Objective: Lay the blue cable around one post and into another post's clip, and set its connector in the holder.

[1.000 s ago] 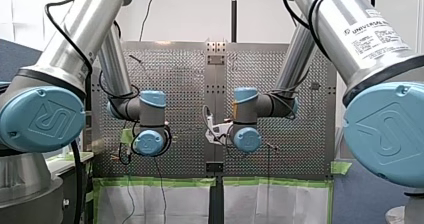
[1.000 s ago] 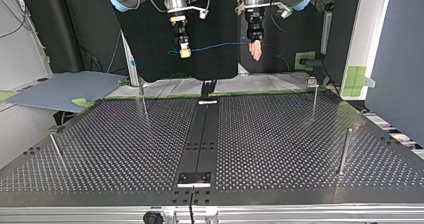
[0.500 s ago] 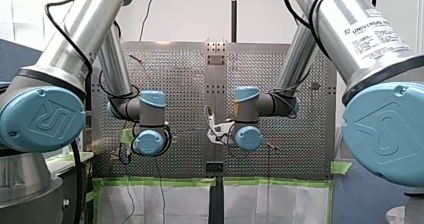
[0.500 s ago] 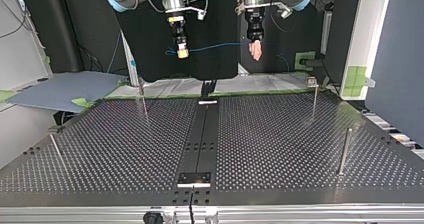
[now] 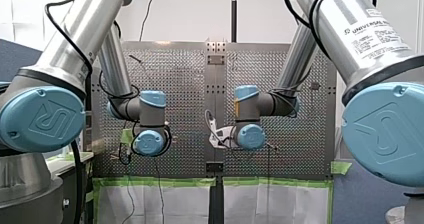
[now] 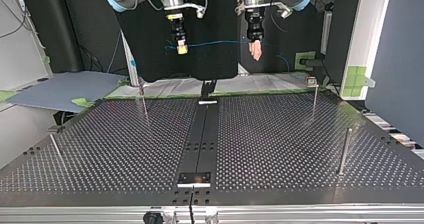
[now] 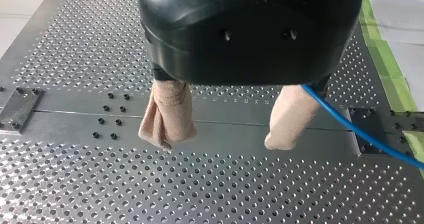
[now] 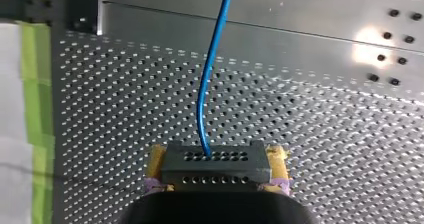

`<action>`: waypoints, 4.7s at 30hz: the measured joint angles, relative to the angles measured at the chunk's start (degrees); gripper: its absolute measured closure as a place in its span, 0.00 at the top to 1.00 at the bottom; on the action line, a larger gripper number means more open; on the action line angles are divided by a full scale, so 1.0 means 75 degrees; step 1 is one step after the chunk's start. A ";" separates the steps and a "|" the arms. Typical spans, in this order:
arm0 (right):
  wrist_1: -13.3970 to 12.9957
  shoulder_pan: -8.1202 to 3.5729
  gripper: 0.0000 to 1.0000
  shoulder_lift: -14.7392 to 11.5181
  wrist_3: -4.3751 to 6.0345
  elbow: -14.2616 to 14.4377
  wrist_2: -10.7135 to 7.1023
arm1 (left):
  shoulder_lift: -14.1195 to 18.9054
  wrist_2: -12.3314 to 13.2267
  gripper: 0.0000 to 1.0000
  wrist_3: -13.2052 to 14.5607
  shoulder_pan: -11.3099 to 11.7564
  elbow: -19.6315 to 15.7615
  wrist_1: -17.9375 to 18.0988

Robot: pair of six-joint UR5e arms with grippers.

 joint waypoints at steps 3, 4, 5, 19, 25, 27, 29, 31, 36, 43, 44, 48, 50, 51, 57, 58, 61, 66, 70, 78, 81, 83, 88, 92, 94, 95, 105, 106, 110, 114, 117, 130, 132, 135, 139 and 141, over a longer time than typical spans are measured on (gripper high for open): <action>0.0113 -0.0001 0.04 0.0000 -0.0001 0.0000 0.0000 | 0.0000 0.0000 1.00 0.0000 0.0000 0.0000 0.0000; 0.0127 0.0000 0.04 0.0000 0.0000 0.0000 0.0000 | 0.0000 0.0000 1.00 0.0000 0.0000 0.0000 0.0000; 0.0137 0.0000 0.04 0.0000 0.0000 0.0000 0.0000 | -0.0001 0.0000 1.00 0.0000 0.0000 0.0000 -0.0001; 0.0504 0.0071 0.04 -0.0442 0.0072 -0.0526 0.0051 | 0.0477 -0.0129 1.00 -0.0690 0.0163 0.0571 -0.0688; 0.0875 0.0020 0.04 -0.0853 0.0191 -0.0900 0.0074 | 0.0900 -0.0512 1.00 -0.1113 0.0347 0.0695 -0.1113; 0.1004 -0.0004 0.04 -0.0985 0.0209 -0.1031 0.0079 | 0.1051 -0.0661 1.00 -0.1265 0.0422 0.0755 -0.1266; 0.1127 -0.0023 0.04 -0.1108 0.0216 -0.1153 0.0077 | 0.1194 -0.0803 1.00 -0.1408 0.0487 0.0796 -0.1406; 0.1281 -0.0041 0.04 -0.1263 0.0220 -0.1307 0.0067 | 0.1305 -0.0915 1.00 -0.1519 0.0526 0.0823 -0.1521; 0.1655 -0.0056 0.04 -0.1638 0.0201 -0.1682 0.0015 | 0.1613 -0.1223 1.00 -0.1826 0.0678 0.1038 -0.1827; 0.2140 -0.0076 0.04 -0.1840 0.0130 -0.2169 -0.0049 | 0.2044 -0.1519 1.00 -0.2258 0.0828 0.1460 -0.2260; 0.2198 -0.0077 0.04 -0.1844 0.0114 -0.2224 -0.0064 | 0.2121 -0.1572 1.00 -0.2335 0.0854 0.1526 -0.2335; 0.2468 -0.0078 0.04 -0.1850 0.0015 -0.2492 -0.0120 | 0.2380 -0.1688 1.00 -0.2585 0.0946 0.1638 -0.2593; 0.2594 -0.0076 0.04 -0.1850 -0.0036 -0.2585 -0.0151 | 0.2514 -0.1709 1.00 -0.2661 0.1006 0.1655 -0.2730; 0.2685 -0.0075 0.04 -0.1849 -0.0073 -0.2636 -0.0177 | 0.2570 -0.1715 1.00 -0.2680 0.1033 0.1658 -0.2785; 0.3044 -0.0026 0.04 -0.1845 -0.0262 -0.2855 -0.0264 | 0.3009 -0.1731 1.00 -0.2712 0.1186 0.1662 -0.3224; 0.3069 -0.0019 0.04 -0.1843 -0.0299 -0.2882 -0.0278 | 0.3077 -0.1729 1.00 -0.2714 0.1202 0.1659 -0.3291; 0.3113 -0.0005 0.04 -0.1838 -0.0397 -0.2948 -0.0330 | 0.3297 -0.1719 1.00 -0.2717 0.1238 0.1640 -0.3511; 0.3163 0.0024 0.04 -0.1838 -0.0451 -0.3056 -0.0374 | 0.3677 -0.1550 1.00 -0.2744 0.1266 0.1597 -0.3892; 0.3280 0.0067 0.04 -0.1834 -0.0499 -0.3197 -0.0413 | 0.3974 -0.1285 1.00 -0.2832 0.1307 0.1516 -0.4190; 0.3581 0.0168 0.04 -0.1834 -0.0680 -0.3516 -0.0449 | 0.4524 -0.0823 1.00 -0.3072 0.1507 0.1249 -0.4736; 0.3654 0.0214 0.04 -0.1831 -0.0749 -0.3613 -0.0461 | 0.4710 -0.0644 1.00 -0.3193 0.1639 0.1209 -0.4925; 0.3695 0.0240 0.04 -0.1831 -0.0788 -0.3664 -0.0465 | 0.4846 -0.0512 1.00 -0.3269 0.1760 0.1200 -0.5059; 0.3755 0.0307 0.04 -0.1829 -0.0891 -0.3788 -0.0482 | 0.5184 -0.0173 1.00 -0.3418 0.2091 0.1214 -0.5400; 0.3764 0.0355 0.04 -0.1829 -0.0931 -0.3903 -0.0548 | 0.5425 0.0134 1.00 -0.3490 0.2398 0.1301 -0.5704; 0.3771 0.0379 0.04 -0.1829 -0.0941 -0.3963 -0.0564 | 0.5464 0.0255 1.00 -0.3503 0.2520 0.1336 -0.5830; 0.3771 0.0389 0.04 -0.1829 -0.0946 -0.3989 -0.0567 | 0.5479 0.0344 1.00 -0.3508 0.2607 0.1350 -0.5915; 0.3741 0.0496 0.04 -0.1817 -0.0933 -0.4227 -0.0756 | 0.5495 0.0975 1.00 -0.3802 0.3239 0.1744 -0.6549; 0.3726 0.0503 0.04 -0.1814 -0.0928 -0.4239 -0.0777 | 0.5496 0.1028 1.00 -0.3841 0.3292 0.1795 -0.6600; 0.3669 0.0535 0.04 -0.1804 -0.0911 -0.4304 -0.0830 | 0.5496 0.1299 1.00 -0.4012 0.3562 0.2064 -0.6870; 0.3634 0.0569 0.04 -0.1795 -0.0896 -0.4409 -0.0875 | 0.5489 0.1544 1.00 -0.4202 0.3808 0.2310 -0.7115; 0.3601 0.0598 0.04 -0.1778 -0.0874 -0.4491 -0.0900 | 0.5456 0.1729 1.00 -0.4352 0.3993 0.2494 -0.7297; 0.3576 0.0757 0.04 -0.1484 -0.0822 -0.4892 -0.1022 | 0.4979 0.2554 1.00 -0.4614 0.4819 0.3321 -0.7448; 0.3599 0.0783 0.04 -0.1371 -0.0821 -0.4977 -0.1027 | 0.4869 0.2683 1.00 -0.4619 0.4946 0.3448 -0.7459; 0.3585 0.0811 0.04 -0.1247 -0.0821 -0.5065 -0.1029 | 0.4775 0.2859 1.00 -0.4621 0.5123 0.3627 -0.7464; 0.3589 0.0827 0.04 -0.1196 -0.0821 -0.5179 -0.1031 | 0.4787 0.3048 1.00 -0.4641 0.5361 0.3865 -0.7465; 0.3609 0.0826 0.04 -0.1188 -0.0821 -0.5237 -0.1032 | 0.4787 0.3091 1.00 -0.4656 0.5504 0.4007 -0.7467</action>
